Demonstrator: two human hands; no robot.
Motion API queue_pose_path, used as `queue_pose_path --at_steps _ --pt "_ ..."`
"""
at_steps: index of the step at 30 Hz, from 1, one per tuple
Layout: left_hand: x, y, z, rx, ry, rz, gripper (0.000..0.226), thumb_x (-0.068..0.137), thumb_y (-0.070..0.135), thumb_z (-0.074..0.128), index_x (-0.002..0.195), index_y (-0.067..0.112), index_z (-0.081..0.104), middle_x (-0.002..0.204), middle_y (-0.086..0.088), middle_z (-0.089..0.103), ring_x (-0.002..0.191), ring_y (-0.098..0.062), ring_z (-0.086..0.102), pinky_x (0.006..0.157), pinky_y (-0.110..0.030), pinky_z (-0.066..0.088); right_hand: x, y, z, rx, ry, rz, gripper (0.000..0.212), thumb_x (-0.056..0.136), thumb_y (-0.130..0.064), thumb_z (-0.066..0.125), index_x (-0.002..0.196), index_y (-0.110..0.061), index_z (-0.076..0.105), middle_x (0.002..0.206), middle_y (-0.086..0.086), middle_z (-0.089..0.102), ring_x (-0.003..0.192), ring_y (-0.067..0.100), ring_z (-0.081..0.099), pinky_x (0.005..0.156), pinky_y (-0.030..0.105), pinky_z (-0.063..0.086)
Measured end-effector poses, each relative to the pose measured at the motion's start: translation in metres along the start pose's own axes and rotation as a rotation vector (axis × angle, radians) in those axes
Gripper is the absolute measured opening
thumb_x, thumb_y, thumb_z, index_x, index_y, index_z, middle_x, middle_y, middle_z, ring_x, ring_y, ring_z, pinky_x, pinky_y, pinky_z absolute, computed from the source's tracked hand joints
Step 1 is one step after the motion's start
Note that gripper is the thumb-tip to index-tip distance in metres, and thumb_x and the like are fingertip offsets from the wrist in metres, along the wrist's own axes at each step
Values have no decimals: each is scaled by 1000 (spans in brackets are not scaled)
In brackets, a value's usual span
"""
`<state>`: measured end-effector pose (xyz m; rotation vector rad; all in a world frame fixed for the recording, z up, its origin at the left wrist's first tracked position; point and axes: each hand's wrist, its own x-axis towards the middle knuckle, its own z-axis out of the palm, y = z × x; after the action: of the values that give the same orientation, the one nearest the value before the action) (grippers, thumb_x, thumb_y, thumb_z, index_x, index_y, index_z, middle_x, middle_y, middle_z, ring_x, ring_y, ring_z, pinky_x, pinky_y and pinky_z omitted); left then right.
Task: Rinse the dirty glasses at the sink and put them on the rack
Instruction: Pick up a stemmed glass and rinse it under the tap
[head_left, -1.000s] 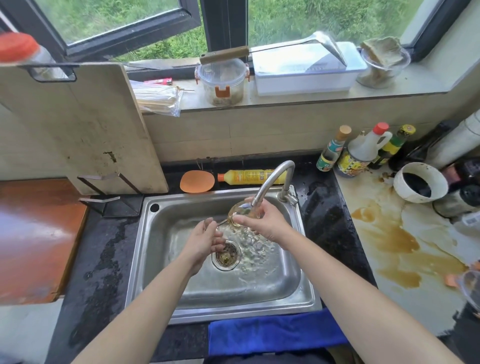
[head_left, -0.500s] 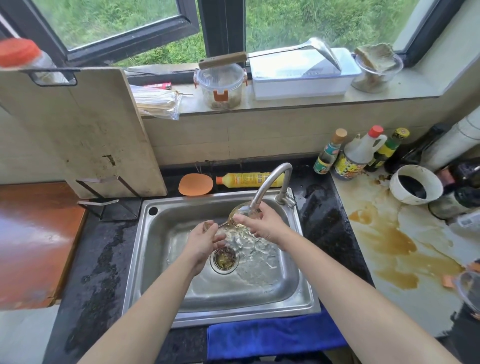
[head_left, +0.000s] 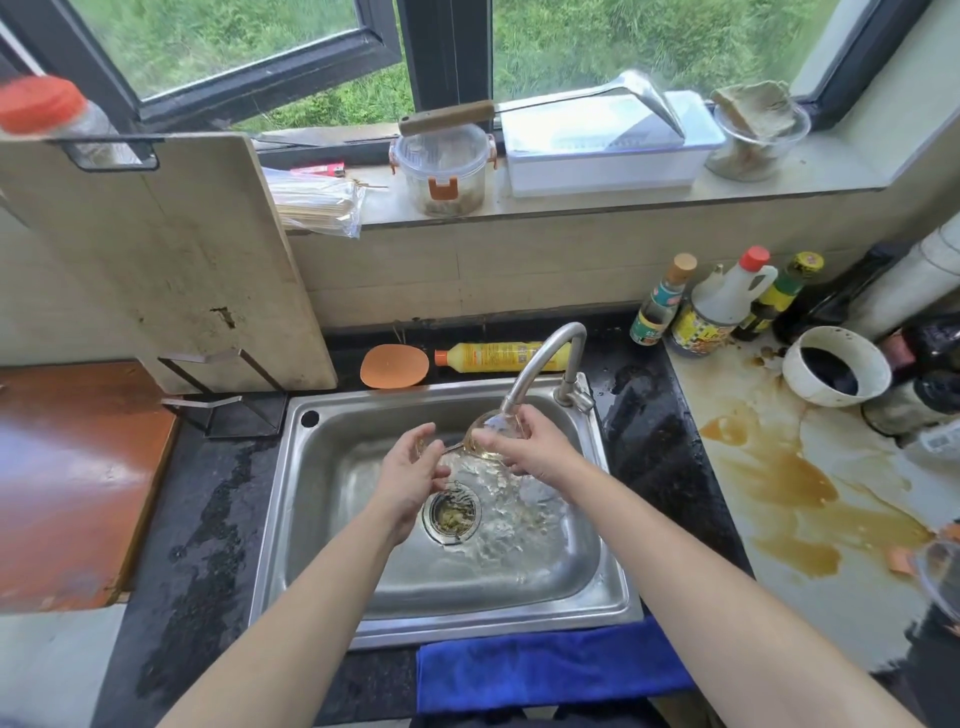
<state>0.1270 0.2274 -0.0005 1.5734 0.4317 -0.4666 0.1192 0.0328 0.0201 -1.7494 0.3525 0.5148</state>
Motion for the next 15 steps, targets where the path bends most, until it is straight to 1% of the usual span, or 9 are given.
queue_pose_path --at_steps 2,4,5,6,7,9,10,12,15 --pt "1 0 -1 7 3 -19 39 103 17 55 141 16 49 116 -11 62 73 -14 54 56 -21 48 1 3 -2 -23 -13 -31 67 75 -46 87 129 -32 50 126 -8 62 111 15 63 93 39 57" --pt "1 -1 -1 -4 6 -25 40 103 19 56 142 17 48 113 -12 63 73 -14 55 56 -22 48 3 6 -4 -35 -14 -63 63 75 -38 88 124 -39 49 124 -12 60 116 12 59 98 40 53" --pt "0 -1 -1 -7 6 -22 41 102 19 58 142 19 47 113 -11 63 78 -15 58 59 -23 49 3 6 -4 -22 -22 -64 59 77 -39 87 122 -42 48 120 -15 61 114 11 58 98 39 53" --pt "-1 0 0 -17 5 -14 41 101 18 59 140 20 48 112 -8 62 83 -17 60 62 -24 51 2 4 -3 -6 -27 -60 53 79 -43 85 119 -43 50 116 -16 62 110 10 60 95 37 54" --pt "-3 1 0 -37 3 -10 40 100 15 61 138 21 48 108 -6 61 86 -18 61 66 -26 53 1 3 -2 0 -24 -52 50 79 -51 82 117 -42 52 113 -14 63 102 8 61 88 34 55" --pt "-5 0 -2 -75 -7 0 37 99 9 61 132 20 51 101 -6 60 87 -19 59 73 -28 54 0 1 0 11 -13 -44 59 77 -61 79 123 -34 55 117 -8 63 89 6 61 72 25 52" --pt "-5 -1 -3 -70 -8 10 36 98 8 62 131 19 53 105 -8 60 88 -20 59 73 -28 55 -1 0 1 23 -11 -39 65 77 -61 80 128 -29 54 121 -6 62 90 6 61 69 22 51" --pt "-4 -1 -5 -32 -3 26 36 97 10 65 130 20 55 113 -11 60 88 -20 59 69 -27 54 -1 1 0 22 -31 -34 68 78 -50 84 132 -24 51 126 -6 60 101 8 63 70 21 52" --pt "-2 -2 -7 2 13 25 38 98 16 65 134 21 54 109 -6 59 78 -16 54 62 -26 47 0 3 -3 8 -53 -58 64 78 -36 88 129 -31 49 129 -6 59 113 12 61 75 24 52"
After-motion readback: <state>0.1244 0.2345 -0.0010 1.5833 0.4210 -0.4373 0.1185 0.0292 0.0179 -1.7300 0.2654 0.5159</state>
